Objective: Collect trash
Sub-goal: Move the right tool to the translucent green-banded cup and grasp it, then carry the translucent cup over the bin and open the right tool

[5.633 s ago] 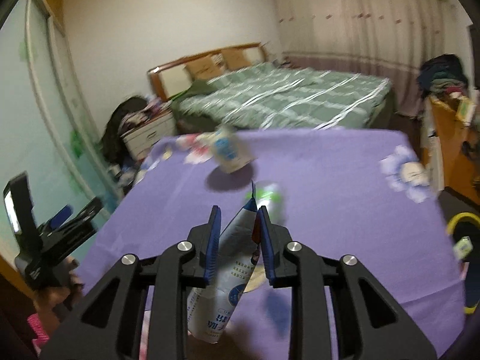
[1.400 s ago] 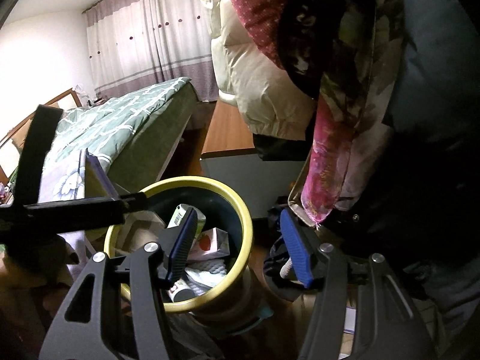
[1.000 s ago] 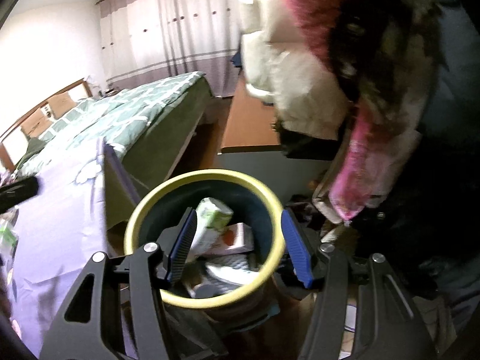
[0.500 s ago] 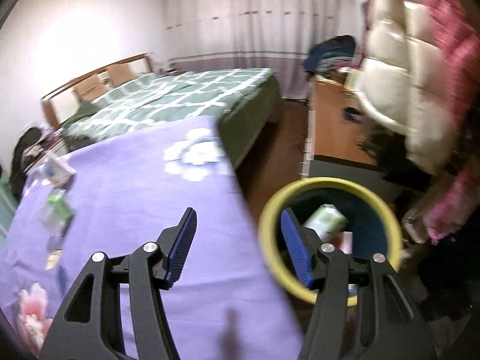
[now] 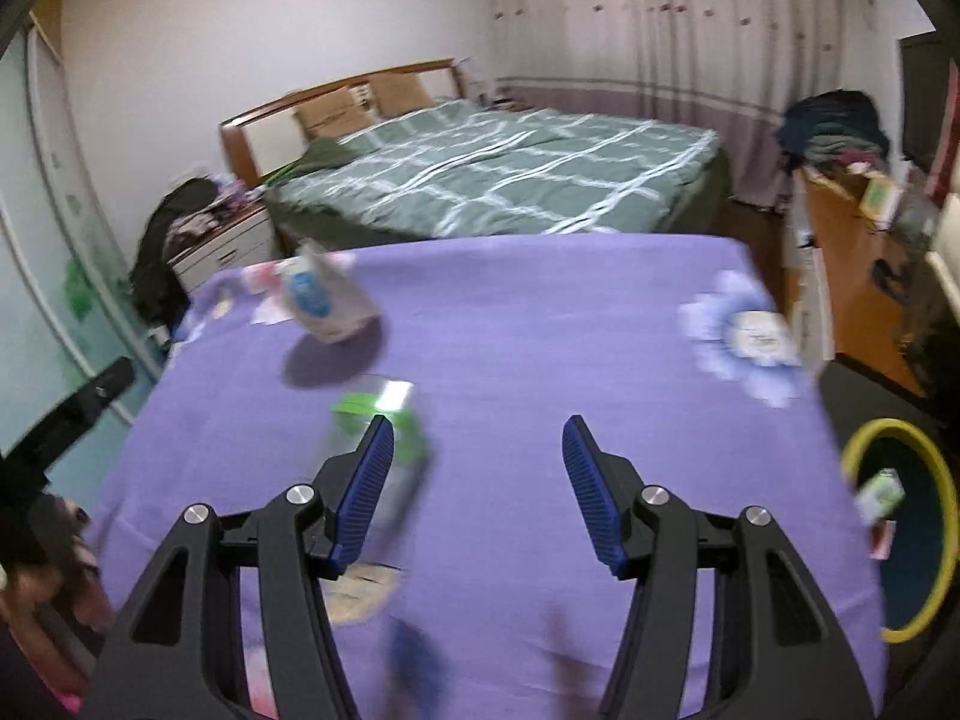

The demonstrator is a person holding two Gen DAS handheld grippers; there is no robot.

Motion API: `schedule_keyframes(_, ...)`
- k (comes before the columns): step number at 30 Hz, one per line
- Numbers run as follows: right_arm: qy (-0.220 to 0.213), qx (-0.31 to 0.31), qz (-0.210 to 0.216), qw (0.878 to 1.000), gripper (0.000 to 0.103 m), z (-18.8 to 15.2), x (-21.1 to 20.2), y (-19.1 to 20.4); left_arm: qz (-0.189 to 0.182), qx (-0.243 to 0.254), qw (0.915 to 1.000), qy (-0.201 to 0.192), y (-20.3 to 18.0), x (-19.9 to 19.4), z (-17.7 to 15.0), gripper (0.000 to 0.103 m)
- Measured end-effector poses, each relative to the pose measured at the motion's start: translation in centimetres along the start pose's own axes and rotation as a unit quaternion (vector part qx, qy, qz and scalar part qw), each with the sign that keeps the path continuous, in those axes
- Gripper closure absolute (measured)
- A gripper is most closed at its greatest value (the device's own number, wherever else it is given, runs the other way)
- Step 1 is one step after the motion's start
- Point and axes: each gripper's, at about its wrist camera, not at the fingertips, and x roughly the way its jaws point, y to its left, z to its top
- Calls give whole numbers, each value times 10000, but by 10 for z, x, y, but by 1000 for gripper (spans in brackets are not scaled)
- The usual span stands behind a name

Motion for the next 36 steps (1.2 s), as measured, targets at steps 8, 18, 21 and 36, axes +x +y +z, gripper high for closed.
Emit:
schedule_keyframes(8,224,-159,-149,9995,35,-8,45,48,87,-57,9999,43,-6,4,-7,5)
schedule_keyframes(18,405,-133,-214,9989,54,-18,68,43,19,-34,10000,58,-12,3,-10,5)
schedule_keyframes(21,217,-172,-176,9995,54,-17,59,43,-7,19,10000,51,-15,1,-11,5)
schedule_keyframes(36,-260,524,-329,9977,54,-22,-19,-52,-202,336,9992,-16,-31,-3,-16,5)
